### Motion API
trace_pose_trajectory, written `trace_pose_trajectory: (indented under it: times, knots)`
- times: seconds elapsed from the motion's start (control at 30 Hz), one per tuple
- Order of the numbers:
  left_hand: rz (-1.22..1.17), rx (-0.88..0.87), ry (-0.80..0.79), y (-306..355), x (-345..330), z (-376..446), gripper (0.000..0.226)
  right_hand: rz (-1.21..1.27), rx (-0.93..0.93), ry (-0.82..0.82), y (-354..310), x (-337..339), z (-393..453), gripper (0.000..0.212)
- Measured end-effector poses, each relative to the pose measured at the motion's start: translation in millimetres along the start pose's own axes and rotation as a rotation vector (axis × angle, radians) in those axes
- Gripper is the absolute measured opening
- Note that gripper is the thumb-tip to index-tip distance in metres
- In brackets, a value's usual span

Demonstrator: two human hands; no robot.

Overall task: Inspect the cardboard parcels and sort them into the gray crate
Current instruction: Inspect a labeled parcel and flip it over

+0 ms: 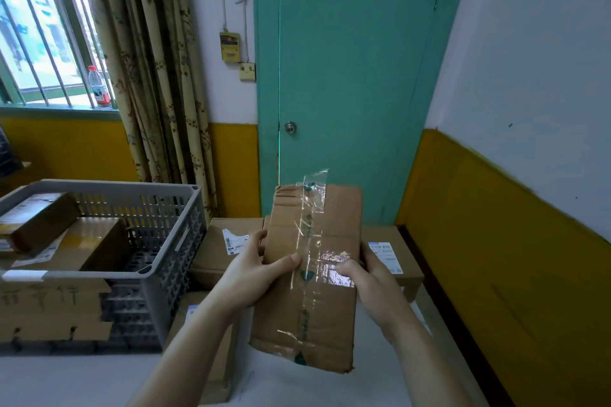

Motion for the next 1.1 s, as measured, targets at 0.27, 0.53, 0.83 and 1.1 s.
trace_pose_trajectory:
  times: [0.27,0.53,0.83,1.1]
  knots:
    - [-0.081,0.001,0.001,9.9,-4.4,-5.9,0.077,-0.077,-0.022,-0.021,-11.0,6.2,-8.6,0.034]
    - [-0.094,0.098,0.092,16.6,-2.5,-5.5,0.108,-0.057,-0.126,0.013,-9.7,10.0,-10.9,0.118]
    - [-0.200,0.070,0.027,14.3,-12.6,-3.5,0.028,0.036,-0.167,0.028,-4.0,17.6,-3.2,0.053]
    - [-0.099,-0.004,-0.016,20.2,-9.1,-4.0,0.036,-0.027,-0.072,0.034,-7.0,13.7,-1.9,0.038]
Point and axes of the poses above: each hand's wrist, its own z-axis towards the middle knuckle, its own x-axis out of the back of the hand, y = z × x, the point moved 10 cm from there along z, towards the middle knuckle, and after that the axes turned 9 degrees about -x, right-handed, at the moved point
